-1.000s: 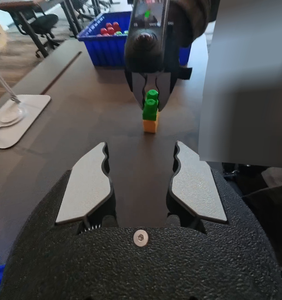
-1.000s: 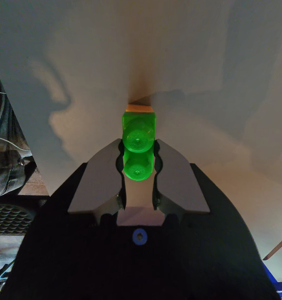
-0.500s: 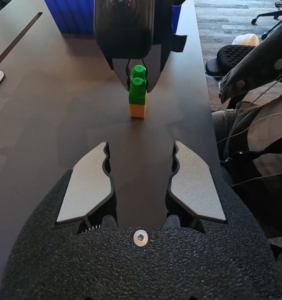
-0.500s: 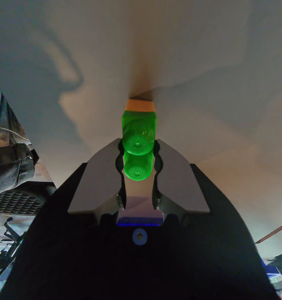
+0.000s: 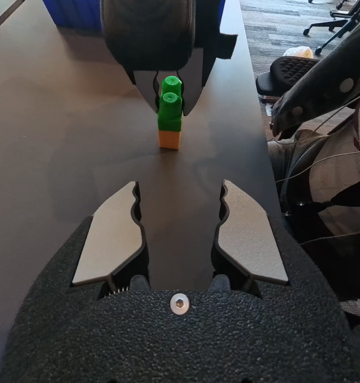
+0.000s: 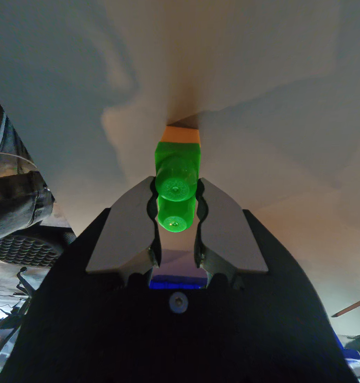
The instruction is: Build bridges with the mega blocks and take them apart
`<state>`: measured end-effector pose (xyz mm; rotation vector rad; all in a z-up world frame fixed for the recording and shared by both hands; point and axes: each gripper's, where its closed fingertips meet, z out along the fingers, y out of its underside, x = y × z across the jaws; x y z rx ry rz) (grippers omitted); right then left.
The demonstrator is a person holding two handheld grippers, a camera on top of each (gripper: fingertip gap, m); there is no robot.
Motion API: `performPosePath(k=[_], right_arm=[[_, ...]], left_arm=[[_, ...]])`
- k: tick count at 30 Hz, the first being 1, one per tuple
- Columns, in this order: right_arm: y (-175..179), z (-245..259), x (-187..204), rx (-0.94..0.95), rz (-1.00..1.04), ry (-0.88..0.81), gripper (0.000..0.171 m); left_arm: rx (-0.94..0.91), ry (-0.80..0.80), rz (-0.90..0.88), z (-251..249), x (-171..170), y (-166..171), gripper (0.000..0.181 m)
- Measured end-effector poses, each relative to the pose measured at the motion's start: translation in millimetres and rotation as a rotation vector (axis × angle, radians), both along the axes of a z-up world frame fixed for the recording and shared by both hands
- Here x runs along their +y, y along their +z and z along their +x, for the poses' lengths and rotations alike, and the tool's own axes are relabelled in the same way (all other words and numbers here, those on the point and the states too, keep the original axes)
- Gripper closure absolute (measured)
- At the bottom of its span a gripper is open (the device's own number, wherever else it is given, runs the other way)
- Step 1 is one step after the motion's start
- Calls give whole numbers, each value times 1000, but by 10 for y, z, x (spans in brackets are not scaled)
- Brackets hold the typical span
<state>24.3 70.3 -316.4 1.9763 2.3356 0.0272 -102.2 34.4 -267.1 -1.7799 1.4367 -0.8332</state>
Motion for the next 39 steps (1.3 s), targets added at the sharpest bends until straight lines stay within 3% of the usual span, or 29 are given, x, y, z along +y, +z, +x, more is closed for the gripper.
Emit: performPosePath(k=[10,16,25,28,32,35,39], right_arm=[[-182,8,-3,-6,18,22,134],[-170,-22,-3,87,-23,7,135],[-162,-15,4,8,-13,28,134],[-180,-68,23,41,31,17,127],[-117,-78,-22,55,22,-13,102],[-54,5,-4,23,39,-10,101],[14,59,36,27,48,-30,116]], left_arm=[[20,-3,-29,25,57,-164,108],[25,7,-14,-4,72,-132,108],[50,8,3,5,41,-100,108],[36,-11,16,51,-7,-29,109],[47,-13,29,54,-28,-8,108],[43,-7,39,42,-27,23,108],[34,-4,46,23,-31,58,108]])
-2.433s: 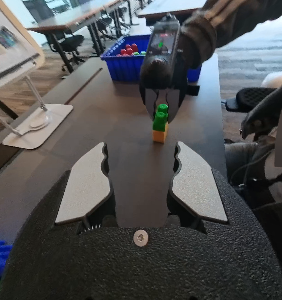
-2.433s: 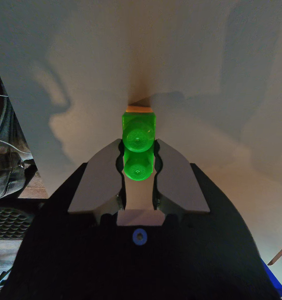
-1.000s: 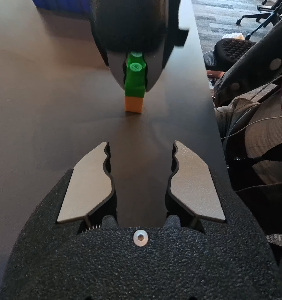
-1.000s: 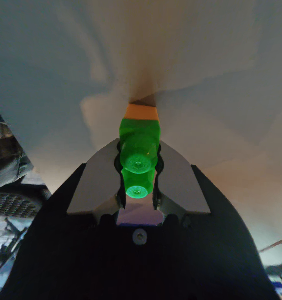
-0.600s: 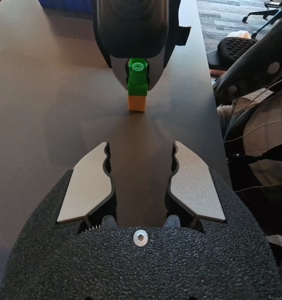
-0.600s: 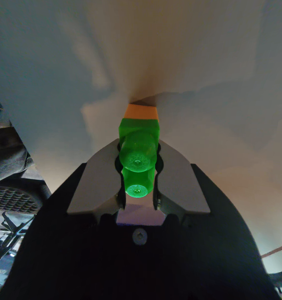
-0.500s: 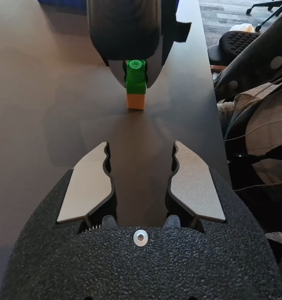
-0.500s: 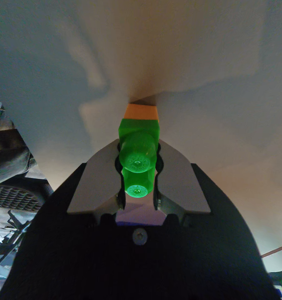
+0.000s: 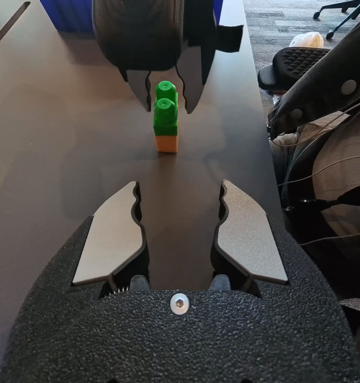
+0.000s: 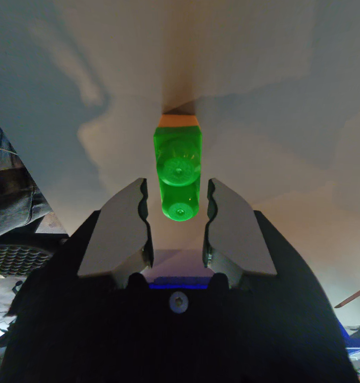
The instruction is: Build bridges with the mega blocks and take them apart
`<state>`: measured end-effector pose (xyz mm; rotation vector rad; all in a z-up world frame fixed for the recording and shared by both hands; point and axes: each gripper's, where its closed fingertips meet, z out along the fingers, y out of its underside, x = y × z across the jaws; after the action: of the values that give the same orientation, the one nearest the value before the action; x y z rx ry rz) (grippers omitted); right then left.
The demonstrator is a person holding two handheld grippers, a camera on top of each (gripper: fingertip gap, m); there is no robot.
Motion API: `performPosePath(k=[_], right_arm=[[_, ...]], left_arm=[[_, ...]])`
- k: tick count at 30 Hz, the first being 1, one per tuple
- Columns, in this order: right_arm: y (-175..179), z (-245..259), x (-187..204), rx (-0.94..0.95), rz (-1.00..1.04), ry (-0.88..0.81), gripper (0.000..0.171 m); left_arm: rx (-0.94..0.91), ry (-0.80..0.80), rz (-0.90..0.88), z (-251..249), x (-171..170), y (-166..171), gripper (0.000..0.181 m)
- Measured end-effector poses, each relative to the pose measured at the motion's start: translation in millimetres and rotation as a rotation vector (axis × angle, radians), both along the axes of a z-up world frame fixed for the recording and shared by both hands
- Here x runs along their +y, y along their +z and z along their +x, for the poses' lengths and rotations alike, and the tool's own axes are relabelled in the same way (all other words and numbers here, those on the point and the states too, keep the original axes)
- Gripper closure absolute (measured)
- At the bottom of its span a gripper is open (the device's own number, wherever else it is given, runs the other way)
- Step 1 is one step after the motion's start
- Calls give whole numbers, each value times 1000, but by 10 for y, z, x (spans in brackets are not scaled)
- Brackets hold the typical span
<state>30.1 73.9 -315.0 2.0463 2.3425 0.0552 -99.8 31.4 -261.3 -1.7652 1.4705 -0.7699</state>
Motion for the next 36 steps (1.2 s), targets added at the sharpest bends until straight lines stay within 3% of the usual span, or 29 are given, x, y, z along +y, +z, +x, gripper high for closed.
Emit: performPosePath(k=[6,13,21,25,31,36], right_arm=[[7,-5,4,13,-10,1,135],[107,-4,20,41,-13,11,136],[599,238,197,98,2,-101,136],[960,694,472,79,48,-259,136],[1466,1878,1027,27,129,-668,136],[1519,2924,1308,-39,146,-988,136]], left_arm=[[6,1,-1,-11,0,-10,109],[-3,0,6,-6,-1,12,110],[-16,-7,3,19,-17,33,110],[-12,-4,4,21,-18,34,110],[-16,-5,10,24,-24,56,111],[-21,-1,8,26,-14,60,111]])
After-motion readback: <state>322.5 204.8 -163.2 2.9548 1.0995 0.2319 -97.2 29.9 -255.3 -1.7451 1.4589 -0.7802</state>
